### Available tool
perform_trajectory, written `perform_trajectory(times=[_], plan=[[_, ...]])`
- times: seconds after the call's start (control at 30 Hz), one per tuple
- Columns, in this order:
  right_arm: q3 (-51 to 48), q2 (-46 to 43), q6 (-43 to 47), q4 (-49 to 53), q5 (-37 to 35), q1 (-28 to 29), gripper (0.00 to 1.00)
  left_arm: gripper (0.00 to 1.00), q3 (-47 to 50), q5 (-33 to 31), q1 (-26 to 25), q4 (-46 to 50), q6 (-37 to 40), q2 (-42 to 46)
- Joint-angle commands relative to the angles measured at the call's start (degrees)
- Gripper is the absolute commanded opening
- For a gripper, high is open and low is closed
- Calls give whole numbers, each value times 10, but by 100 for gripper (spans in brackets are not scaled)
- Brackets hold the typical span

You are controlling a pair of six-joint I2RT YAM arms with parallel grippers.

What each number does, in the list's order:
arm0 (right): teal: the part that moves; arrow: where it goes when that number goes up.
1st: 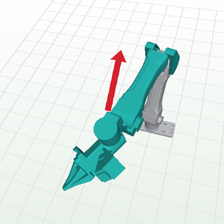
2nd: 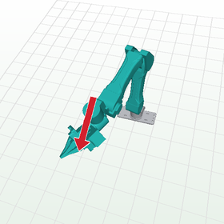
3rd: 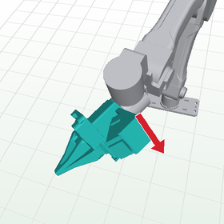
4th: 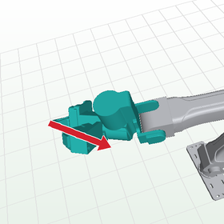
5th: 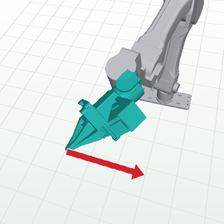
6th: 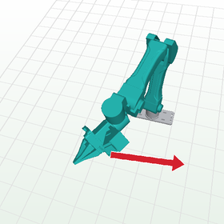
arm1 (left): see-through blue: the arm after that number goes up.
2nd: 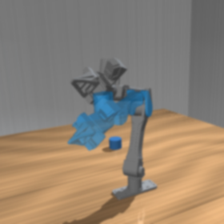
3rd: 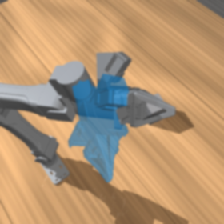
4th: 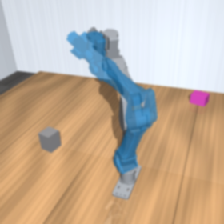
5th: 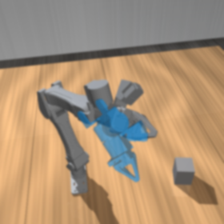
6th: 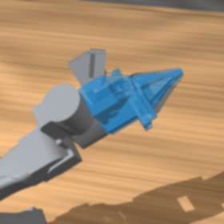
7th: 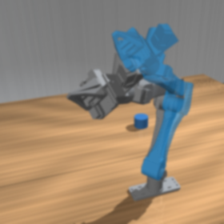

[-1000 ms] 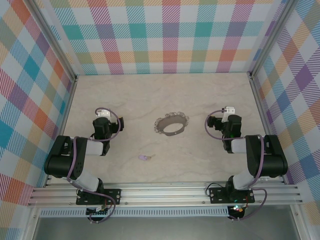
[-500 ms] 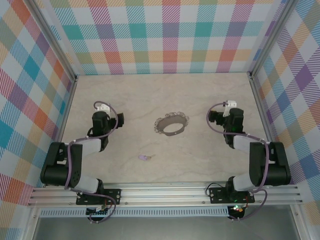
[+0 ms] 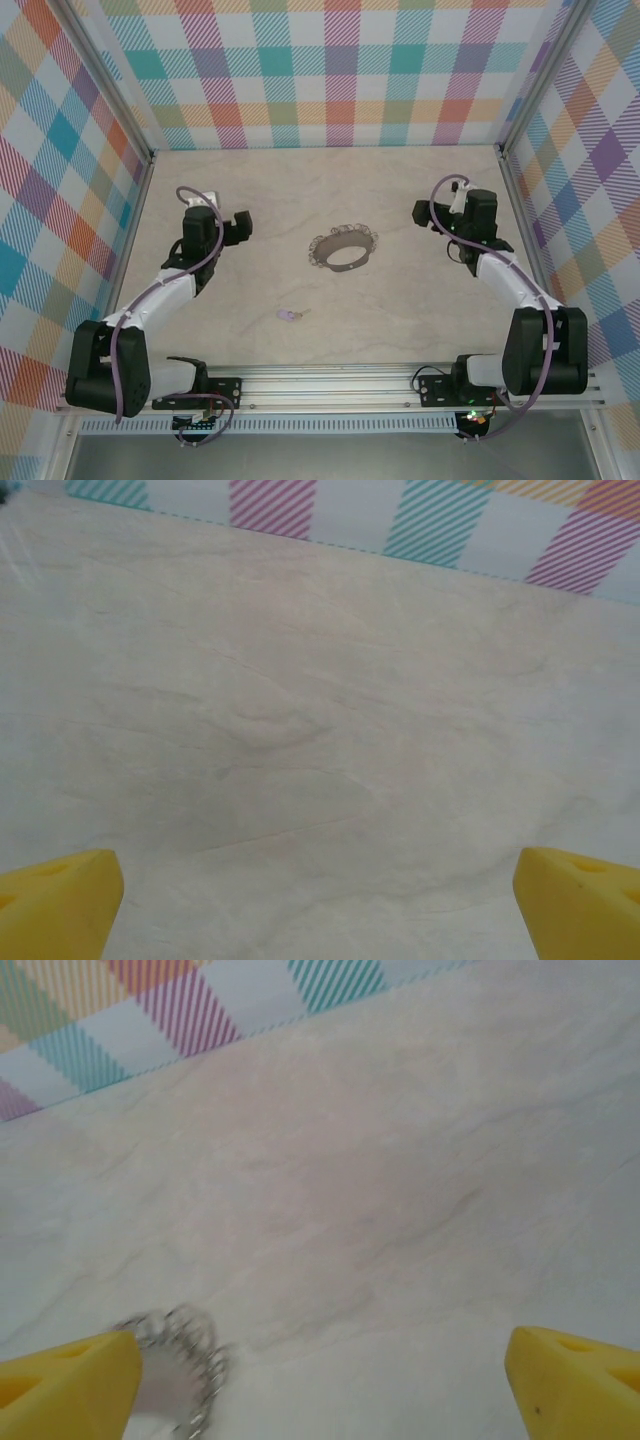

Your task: Put the keys on the keyring

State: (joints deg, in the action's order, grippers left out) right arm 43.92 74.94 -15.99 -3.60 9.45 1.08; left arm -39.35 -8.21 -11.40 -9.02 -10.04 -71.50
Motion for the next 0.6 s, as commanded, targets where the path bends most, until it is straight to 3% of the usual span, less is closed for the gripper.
perform_trajectory(times=[0.0,0.17,0.33,0.57], plan=[[-10,-10,-61,70,94,-1,87,100,-39,1,-32,67,-88,9],[-28,18,-91,107,142,17,76,100,-81,3,-79,144,-155,2],[-30,44,-100,133,122,73,70,100,-95,-4,-121,205,-190,9],[-22,94,-125,116,102,147,59,100,-77,17,-154,219,-223,26]])
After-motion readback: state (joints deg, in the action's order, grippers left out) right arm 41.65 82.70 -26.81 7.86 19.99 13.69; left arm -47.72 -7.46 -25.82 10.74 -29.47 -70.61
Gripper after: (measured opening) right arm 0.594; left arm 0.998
